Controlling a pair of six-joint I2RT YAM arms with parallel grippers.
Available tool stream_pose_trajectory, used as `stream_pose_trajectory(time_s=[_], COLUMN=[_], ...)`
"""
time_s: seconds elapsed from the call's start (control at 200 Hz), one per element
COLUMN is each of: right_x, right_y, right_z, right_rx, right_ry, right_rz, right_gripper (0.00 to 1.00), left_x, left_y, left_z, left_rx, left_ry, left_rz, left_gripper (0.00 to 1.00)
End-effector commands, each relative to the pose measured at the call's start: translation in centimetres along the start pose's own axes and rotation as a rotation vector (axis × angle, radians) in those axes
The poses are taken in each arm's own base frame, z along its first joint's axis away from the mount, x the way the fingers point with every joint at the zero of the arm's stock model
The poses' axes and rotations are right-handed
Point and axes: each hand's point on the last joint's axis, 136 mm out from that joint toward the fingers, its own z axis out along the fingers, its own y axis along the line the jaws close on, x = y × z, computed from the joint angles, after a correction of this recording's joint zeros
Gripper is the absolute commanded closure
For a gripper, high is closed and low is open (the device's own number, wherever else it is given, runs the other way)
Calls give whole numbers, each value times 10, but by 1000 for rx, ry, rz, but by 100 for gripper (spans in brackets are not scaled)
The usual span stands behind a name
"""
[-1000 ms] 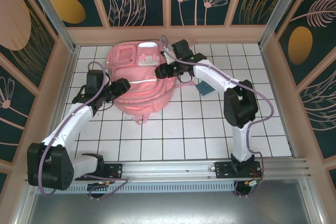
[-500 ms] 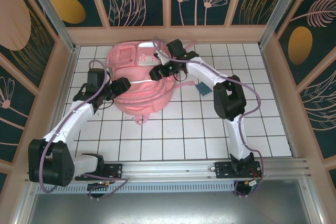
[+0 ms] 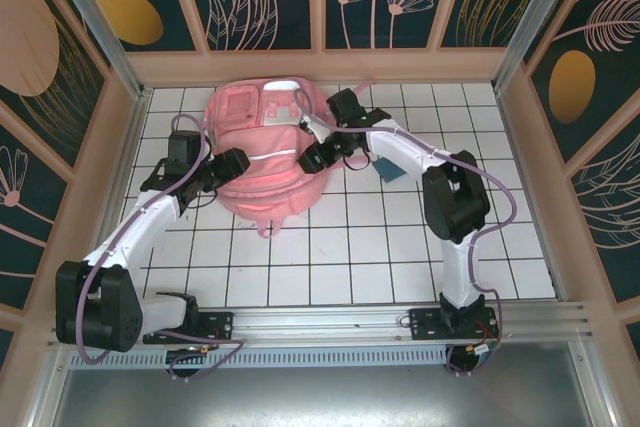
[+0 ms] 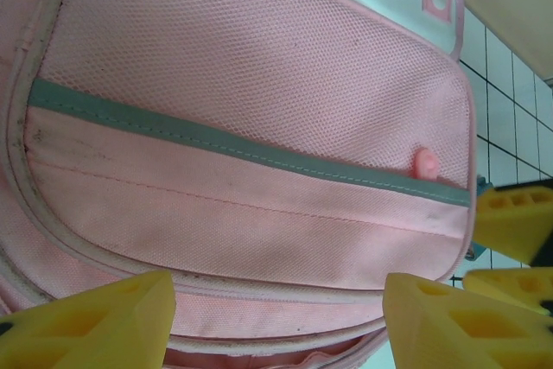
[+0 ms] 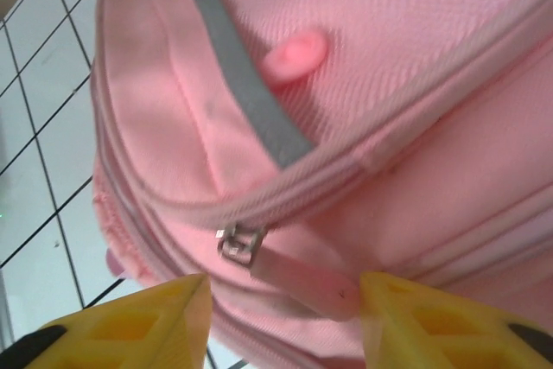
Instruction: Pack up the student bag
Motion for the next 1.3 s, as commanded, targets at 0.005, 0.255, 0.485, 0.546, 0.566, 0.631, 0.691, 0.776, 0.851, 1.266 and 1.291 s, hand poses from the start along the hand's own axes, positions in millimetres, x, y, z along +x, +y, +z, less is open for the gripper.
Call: stream_pose_trajectory(time_s=[0.005, 0.255, 0.485, 0.546, 0.566, 0.631, 0.691, 0.776, 0.851, 1.266, 1.291], right_x=[8, -2, 3, 4, 6, 10, 16, 21, 17, -9, -9], right_y=[26, -6, 0, 12, 16, 31, 46, 58, 63, 6, 2], right_z=[-3, 6, 21, 22, 24, 27, 34, 39, 33, -67, -70], right_rx=[-56, 146, 183, 163, 155, 151, 150, 146, 132, 180, 184], right_ry=[23, 26, 77, 72, 74, 72, 83, 79, 36, -318, -331], right_rz=[-46, -38, -73, -92, -100, -134, -168, -185, -157, 323, 352], right_gripper=[56, 61, 91, 94, 94, 95, 95, 94, 88, 46, 44], left_x=[-1, -3, -3, -4, -4, -4, -3, 2, 3, 12, 13], left_y=[-1, -4, -5, -5, -5, -5, -6, -8, -9, -52, -54], left_z=[2, -1, -3, -4, -4, -3, 0, 4, 6, 10, 12], left_rx=[10, 19, 23, 21, 21, 25, 40, 62, 65, 3, -7], left_ry=[0, -7, -13, -18, -19, -19, -13, -2, -3, -2, 2], left_rz=[26, 31, 35, 35, 36, 34, 30, 19, 23, 219, 240], left_gripper=[34, 34, 34, 34, 34, 34, 36, 38, 38, 41, 42])
